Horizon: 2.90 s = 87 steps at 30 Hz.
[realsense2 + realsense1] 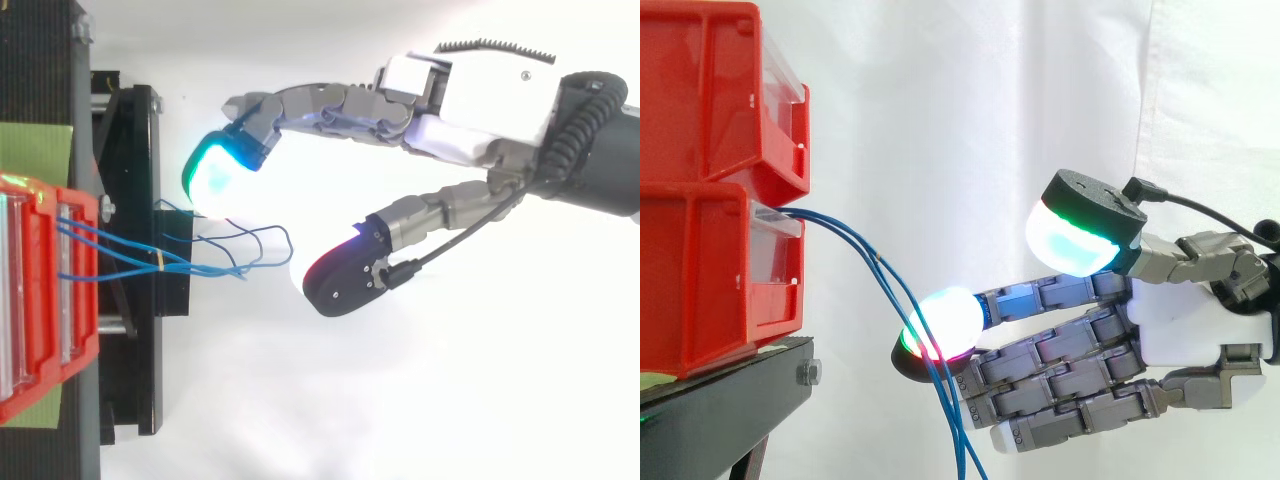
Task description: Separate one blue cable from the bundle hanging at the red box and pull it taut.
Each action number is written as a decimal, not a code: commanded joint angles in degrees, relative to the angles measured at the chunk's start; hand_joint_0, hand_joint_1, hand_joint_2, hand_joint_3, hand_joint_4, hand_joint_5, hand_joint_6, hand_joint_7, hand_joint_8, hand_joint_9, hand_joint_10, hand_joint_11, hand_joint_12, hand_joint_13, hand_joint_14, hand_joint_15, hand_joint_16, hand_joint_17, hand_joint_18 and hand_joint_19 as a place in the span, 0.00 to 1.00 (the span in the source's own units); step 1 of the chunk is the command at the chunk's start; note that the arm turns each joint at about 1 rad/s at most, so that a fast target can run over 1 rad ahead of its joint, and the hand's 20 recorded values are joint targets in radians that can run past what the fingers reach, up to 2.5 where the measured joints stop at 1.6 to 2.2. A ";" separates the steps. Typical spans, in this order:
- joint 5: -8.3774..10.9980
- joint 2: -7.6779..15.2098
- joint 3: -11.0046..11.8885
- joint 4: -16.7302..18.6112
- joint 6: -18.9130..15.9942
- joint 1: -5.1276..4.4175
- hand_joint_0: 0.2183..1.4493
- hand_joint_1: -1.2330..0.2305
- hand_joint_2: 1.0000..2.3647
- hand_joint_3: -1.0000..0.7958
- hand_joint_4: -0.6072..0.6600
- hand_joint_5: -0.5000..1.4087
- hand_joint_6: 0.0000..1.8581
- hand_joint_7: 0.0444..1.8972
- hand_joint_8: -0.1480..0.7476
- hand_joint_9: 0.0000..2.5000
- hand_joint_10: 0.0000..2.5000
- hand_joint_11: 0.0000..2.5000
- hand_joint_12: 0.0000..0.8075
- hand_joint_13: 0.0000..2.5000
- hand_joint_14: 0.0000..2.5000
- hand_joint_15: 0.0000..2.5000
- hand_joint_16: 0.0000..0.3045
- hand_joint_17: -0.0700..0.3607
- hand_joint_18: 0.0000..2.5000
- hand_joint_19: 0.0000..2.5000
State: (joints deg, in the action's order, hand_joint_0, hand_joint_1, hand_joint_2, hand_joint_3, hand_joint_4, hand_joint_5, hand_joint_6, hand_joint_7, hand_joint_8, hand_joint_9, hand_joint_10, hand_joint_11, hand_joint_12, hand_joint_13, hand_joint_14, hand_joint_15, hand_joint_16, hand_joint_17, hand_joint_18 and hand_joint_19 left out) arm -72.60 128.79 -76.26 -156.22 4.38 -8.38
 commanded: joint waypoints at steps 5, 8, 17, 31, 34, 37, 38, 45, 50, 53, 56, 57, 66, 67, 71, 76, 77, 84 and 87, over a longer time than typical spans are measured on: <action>-0.61 0.14 0.14 -0.05 -0.07 0.12 0.26 0.37 0.00 0.28 0.63 0.12 0.27 0.41 0.46 0.05 0.00 0.00 0.37 0.05 0.00 0.01 0.10 0.32 0.00 0.00; -1.14 0.23 0.14 0.12 -0.34 0.12 0.26 0.35 0.00 0.28 0.65 0.13 0.27 0.40 0.47 0.07 0.00 0.00 0.37 0.06 0.00 0.00 0.10 0.32 0.00 0.00; -3.87 2.69 2.34 0.30 -2.89 0.39 0.26 0.36 0.00 0.28 0.66 0.13 0.27 0.41 0.47 0.08 0.00 0.00 0.37 0.07 0.00 0.00 0.10 0.32 0.00 0.00; -6.59 6.30 6.21 1.97 -5.35 1.00 0.26 0.38 0.00 0.28 0.68 0.14 0.27 0.42 0.48 0.09 0.00 0.00 0.37 0.08 0.00 0.00 0.10 0.32 0.00 0.00; -6.77 6.30 6.91 1.35 -5.43 1.09 0.26 0.38 0.00 0.28 0.69 0.15 0.27 0.42 0.49 0.10 0.00 0.00 0.37 0.09 0.00 0.00 0.10 0.32 0.00 0.00; -7.29 6.30 7.00 1.26 -5.52 1.09 0.26 0.38 0.00 0.28 0.70 0.15 0.27 0.43 0.49 0.10 0.00 0.00 0.37 0.09 0.00 0.00 0.10 0.32 0.00 0.00; -7.29 6.30 7.00 1.26 -5.43 1.09 0.26 0.38 0.00 0.28 0.70 0.15 0.27 0.43 0.49 0.11 0.00 0.00 0.37 0.09 0.00 0.00 0.10 0.31 0.00 0.00; -7.38 6.30 7.00 1.70 -5.52 0.74 0.27 0.38 0.00 0.28 0.71 0.16 0.27 0.44 0.49 0.11 0.00 0.00 0.37 0.10 0.00 0.00 0.09 0.31 0.00 0.00; -8.70 7.00 7.00 2.76 -5.79 0.65 0.27 0.38 0.00 0.28 0.72 0.16 0.27 0.44 0.49 0.11 0.00 0.00 0.37 0.10 0.00 0.00 0.09 0.31 0.00 0.00; -9.32 7.00 7.00 3.29 -6.14 0.65 0.28 0.38 0.00 0.28 0.72 0.16 0.27 0.45 0.49 0.11 0.00 0.00 0.37 0.10 0.00 0.00 0.09 0.31 0.00 0.00; -9.67 6.91 7.18 3.37 -6.23 0.56 0.27 0.38 0.00 0.28 0.72 0.16 0.27 0.45 0.49 0.11 0.00 0.00 0.37 0.10 0.00 0.00 0.09 0.31 0.00 0.00; -9.76 7.00 7.18 3.37 -6.23 0.56 0.28 0.38 0.00 0.28 0.72 0.16 0.27 0.45 0.49 0.11 0.00 0.00 0.37 0.10 0.00 0.00 0.09 0.31 0.00 0.00; -10.28 7.00 7.18 3.55 -6.66 0.65 0.28 0.41 0.00 0.28 0.74 0.17 0.27 0.46 0.50 0.12 0.00 0.00 0.37 0.10 0.00 0.00 0.09 0.31 0.00 0.00; -10.55 6.91 7.18 3.46 -6.66 0.74 0.28 0.41 0.00 0.28 0.74 0.17 0.27 0.46 0.50 0.12 0.00 0.00 0.37 0.10 0.00 0.00 0.09 0.31 0.00 0.00; -11.07 6.91 7.18 3.20 -6.66 1.00 0.28 0.42 0.00 0.28 0.75 0.17 0.27 0.47 0.49 0.12 0.00 0.00 0.37 0.10 0.00 0.00 0.09 0.31 0.00 0.00; -11.78 6.91 7.18 1.97 -6.66 1.35 0.29 0.51 0.00 0.28 0.75 0.18 0.27 0.49 0.50 0.13 0.00 0.00 0.36 0.11 0.00 0.00 0.09 0.30 0.00 0.00; -11.78 6.91 7.18 1.97 -6.66 1.35 0.29 0.51 0.00 0.28 0.75 0.18 0.27 0.49 0.50 0.13 0.00 0.00 0.36 0.11 0.00 0.00 0.09 0.30 0.00 0.00; -12.83 6.91 7.18 1.88 -6.75 1.79 0.29 0.40 0.00 0.28 0.74 0.18 0.27 0.54 0.49 0.13 0.00 0.00 0.36 0.11 0.00 0.00 0.09 0.31 0.00 0.00; -12.83 6.91 7.18 1.88 -6.75 1.88 0.29 0.37 0.00 0.28 0.72 0.18 0.27 0.58 0.49 0.13 0.00 0.00 0.36 0.11 0.00 0.00 0.09 0.30 0.01 0.00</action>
State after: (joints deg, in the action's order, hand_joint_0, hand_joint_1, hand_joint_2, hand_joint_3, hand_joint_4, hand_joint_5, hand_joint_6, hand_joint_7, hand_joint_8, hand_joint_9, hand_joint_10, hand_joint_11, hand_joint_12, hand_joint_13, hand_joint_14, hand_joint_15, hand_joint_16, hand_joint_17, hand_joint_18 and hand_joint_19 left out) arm -85.35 135.69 -69.08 -154.30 -2.37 -6.58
